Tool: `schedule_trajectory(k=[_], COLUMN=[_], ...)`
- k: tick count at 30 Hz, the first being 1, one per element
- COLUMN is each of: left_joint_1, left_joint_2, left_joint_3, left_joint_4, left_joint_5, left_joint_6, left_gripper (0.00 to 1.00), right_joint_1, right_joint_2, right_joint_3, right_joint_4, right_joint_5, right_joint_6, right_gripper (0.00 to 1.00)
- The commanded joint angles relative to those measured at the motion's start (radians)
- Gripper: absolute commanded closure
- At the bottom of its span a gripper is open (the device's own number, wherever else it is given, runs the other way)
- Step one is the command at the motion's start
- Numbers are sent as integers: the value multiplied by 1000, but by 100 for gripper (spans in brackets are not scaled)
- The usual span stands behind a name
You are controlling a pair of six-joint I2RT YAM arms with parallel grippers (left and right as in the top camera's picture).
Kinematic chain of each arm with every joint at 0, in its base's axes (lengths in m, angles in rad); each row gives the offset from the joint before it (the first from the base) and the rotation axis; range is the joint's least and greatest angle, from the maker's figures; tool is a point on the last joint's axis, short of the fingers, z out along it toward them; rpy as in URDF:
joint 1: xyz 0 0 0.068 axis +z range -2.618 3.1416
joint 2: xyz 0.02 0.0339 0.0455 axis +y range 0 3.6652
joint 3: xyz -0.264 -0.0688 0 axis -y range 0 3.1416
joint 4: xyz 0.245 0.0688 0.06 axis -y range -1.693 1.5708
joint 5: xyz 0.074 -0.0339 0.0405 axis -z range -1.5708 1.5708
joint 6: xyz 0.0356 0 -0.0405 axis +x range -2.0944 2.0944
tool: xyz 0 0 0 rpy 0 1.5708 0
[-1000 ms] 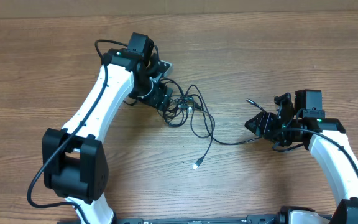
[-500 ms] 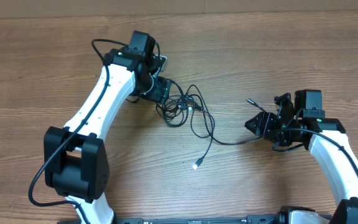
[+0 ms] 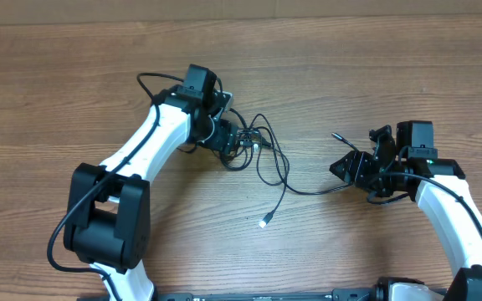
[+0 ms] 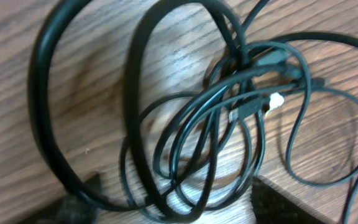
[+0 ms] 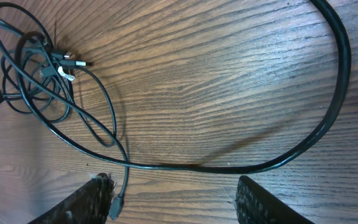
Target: Untangle cables
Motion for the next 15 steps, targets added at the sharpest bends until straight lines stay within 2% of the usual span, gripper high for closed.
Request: schedule_trajectory(k=[1, 3, 4, 7, 11, 12, 15], left_joint_1=[-16, -18, -18, -18, -18, -19, -25], left_joint_2=[8, 8, 6, -7, -38, -52, -79], left_joint_3=[-4, 25, 50, 158, 387, 473, 567], left_joint_4=[35, 27, 9, -80, -282, -353, -427], left_joint_5=[34, 63, 77, 91, 91, 106, 169], left_joint_6=[-5, -4, -3, 0, 49, 59, 95], left_gripper=[66, 93, 96, 96, 96, 96, 96], right_joint_1=[-1, 2, 6, 28, 89, 121, 178], right_joint_2=[-13, -13, -13, -13, -13, -13, -13], right_joint_3=[18, 18, 18, 18, 19, 19, 19], right_joint_4=[-1, 0, 1, 21, 114, 171, 273], right_joint_5=[-14, -64, -89, -153, -220, -235, -234], right_joint_6=[-8, -23, -44, -87, -86, -77, -39], right_gripper=[38, 38, 38, 38, 38, 36, 33])
